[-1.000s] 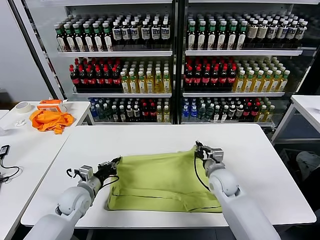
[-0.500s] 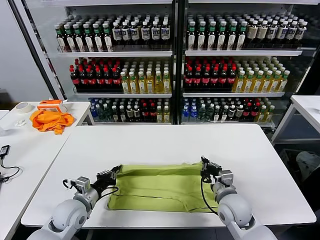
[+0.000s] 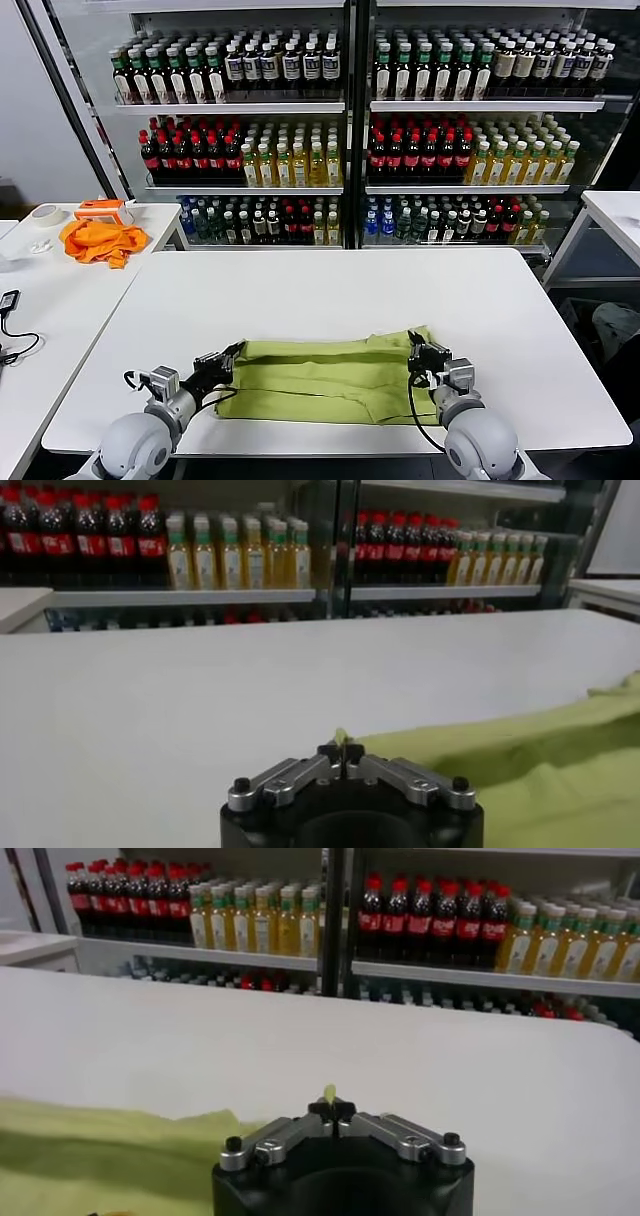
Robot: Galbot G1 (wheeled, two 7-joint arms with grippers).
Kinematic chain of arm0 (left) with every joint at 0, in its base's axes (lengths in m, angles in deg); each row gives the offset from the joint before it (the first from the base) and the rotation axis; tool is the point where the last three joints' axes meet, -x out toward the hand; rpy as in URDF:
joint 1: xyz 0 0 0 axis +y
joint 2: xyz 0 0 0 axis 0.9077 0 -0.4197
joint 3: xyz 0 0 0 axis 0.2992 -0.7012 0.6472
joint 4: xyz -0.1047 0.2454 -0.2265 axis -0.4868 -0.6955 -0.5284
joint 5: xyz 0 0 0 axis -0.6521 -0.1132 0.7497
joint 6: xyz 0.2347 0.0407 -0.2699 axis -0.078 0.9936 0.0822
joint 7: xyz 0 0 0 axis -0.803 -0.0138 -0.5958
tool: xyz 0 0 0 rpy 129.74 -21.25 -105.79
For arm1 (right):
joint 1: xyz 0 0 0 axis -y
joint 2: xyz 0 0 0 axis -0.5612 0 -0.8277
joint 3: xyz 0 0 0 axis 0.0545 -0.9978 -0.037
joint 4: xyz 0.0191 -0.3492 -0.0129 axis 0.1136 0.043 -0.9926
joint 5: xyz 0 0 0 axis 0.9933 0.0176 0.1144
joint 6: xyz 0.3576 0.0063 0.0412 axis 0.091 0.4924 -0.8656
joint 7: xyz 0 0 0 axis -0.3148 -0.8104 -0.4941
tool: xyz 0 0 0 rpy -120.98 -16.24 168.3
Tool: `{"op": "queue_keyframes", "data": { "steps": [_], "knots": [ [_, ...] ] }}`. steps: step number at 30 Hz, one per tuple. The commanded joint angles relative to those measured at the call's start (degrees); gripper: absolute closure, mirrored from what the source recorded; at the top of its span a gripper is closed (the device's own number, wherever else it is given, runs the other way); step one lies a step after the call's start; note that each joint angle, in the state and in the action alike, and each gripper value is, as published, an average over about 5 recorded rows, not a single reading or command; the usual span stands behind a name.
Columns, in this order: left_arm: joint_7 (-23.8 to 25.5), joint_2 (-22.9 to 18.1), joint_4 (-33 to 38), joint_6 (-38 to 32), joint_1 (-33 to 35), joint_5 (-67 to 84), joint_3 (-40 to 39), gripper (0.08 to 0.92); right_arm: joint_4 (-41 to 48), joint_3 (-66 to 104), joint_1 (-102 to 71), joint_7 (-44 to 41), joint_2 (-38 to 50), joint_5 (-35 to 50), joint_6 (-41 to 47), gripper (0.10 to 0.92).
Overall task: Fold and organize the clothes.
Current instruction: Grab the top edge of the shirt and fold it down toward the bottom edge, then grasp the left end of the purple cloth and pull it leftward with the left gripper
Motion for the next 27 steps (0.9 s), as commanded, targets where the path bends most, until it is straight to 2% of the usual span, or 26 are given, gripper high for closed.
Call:
{"op": "queue_keyframes", "data": {
  "steps": [1,8,11,17,19,24,27],
  "knots": [
    [0.53,0.60,1.11,-0.23,4.30,-1.55,1.47,0.918,-1.36,0.16,-2.42,-1.37,0.72,-1.95,-1.80,0.919],
    [0.35,-0.43,2.21,-0.43,5.19,-4.14,1.34,0.917,-0.60,-0.63,-3.83,-1.45,0.82,-5.95,-3.09,0.919],
    [0.03,-0.69,2.89,-0.10,5.75,-4.76,2.21,0.884,-0.48,-0.50,-4.40,-1.09,0.83,-7.25,-3.14,0.898],
    [-2.35,-1.33,5.94,0.14,7.23,-3.33,5.07,0.722,-3.39,2.74,-6.04,-1.03,1.30,-5.74,-3.19,0.741],
    [-5.02,-1.91,7.38,0.68,7.66,-2.11,5.29,0.661,-4.92,4.15,-7.11,-0.97,1.26,-5.26,-3.17,0.681],
    [-19.23,-4.75,9.46,6.25,7.86,-0.07,3.10,0.514,-8.68,7.75,-10.41,-0.74,0.71,-4.78,-3.10,0.542],
    [-22.76,-6.67,8.85,8.21,8.15,0.44,2.19,0.427,-10.29,10.04,-11.90,-0.56,0.63,-4.77,-3.00,0.455]
  ]
}}
